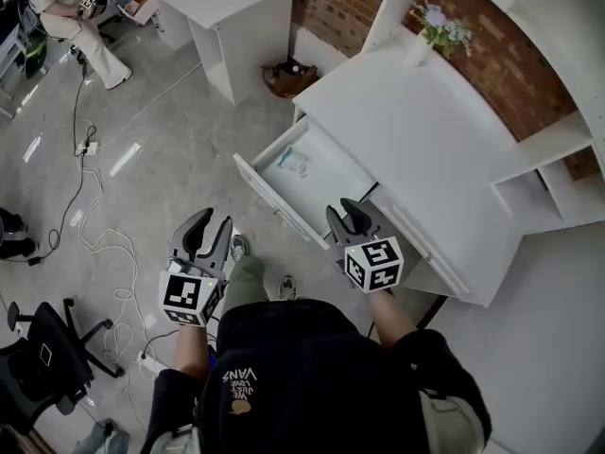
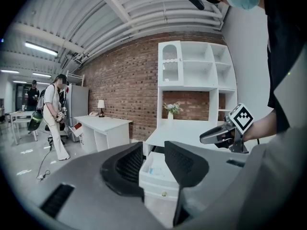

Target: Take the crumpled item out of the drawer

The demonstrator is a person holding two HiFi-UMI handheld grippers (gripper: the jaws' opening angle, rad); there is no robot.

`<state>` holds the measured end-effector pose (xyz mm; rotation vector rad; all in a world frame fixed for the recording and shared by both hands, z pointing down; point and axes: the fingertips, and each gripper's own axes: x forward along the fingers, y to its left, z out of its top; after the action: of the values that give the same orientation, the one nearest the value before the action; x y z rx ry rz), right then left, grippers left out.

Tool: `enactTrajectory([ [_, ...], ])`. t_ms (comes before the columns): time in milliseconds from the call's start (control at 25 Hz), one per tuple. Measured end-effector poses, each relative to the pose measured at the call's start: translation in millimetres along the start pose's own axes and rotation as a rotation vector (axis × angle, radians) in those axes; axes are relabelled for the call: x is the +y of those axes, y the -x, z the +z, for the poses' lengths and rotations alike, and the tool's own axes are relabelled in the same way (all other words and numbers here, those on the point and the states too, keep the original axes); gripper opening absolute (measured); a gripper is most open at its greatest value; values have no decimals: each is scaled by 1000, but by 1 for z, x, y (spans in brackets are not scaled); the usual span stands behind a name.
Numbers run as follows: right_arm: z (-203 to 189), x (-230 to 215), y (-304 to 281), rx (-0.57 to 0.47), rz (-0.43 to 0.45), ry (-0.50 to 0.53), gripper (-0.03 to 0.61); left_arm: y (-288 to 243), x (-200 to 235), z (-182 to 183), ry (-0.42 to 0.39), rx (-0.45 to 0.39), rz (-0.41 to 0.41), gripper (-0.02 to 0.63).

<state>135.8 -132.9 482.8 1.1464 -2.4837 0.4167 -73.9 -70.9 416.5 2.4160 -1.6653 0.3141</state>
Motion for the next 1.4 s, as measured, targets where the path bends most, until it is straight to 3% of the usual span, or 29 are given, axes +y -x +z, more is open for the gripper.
enactTrajectory([
  [560,-34,-38,-122,153,-92,-39,109,-104,65,7,-20,44,-169,121],
  [880,-77,-63,-188,276,-135,-92,109,-149,99,-7,-32,79,-248,121],
  [1240,-141,-83,-247,458,-118,-115,111,-195,108,-21,-28,135,-317,121],
  [1400,-172,-90,-268,548,-113,-129,150,-211,106,-24,-35,151,-355,121],
])
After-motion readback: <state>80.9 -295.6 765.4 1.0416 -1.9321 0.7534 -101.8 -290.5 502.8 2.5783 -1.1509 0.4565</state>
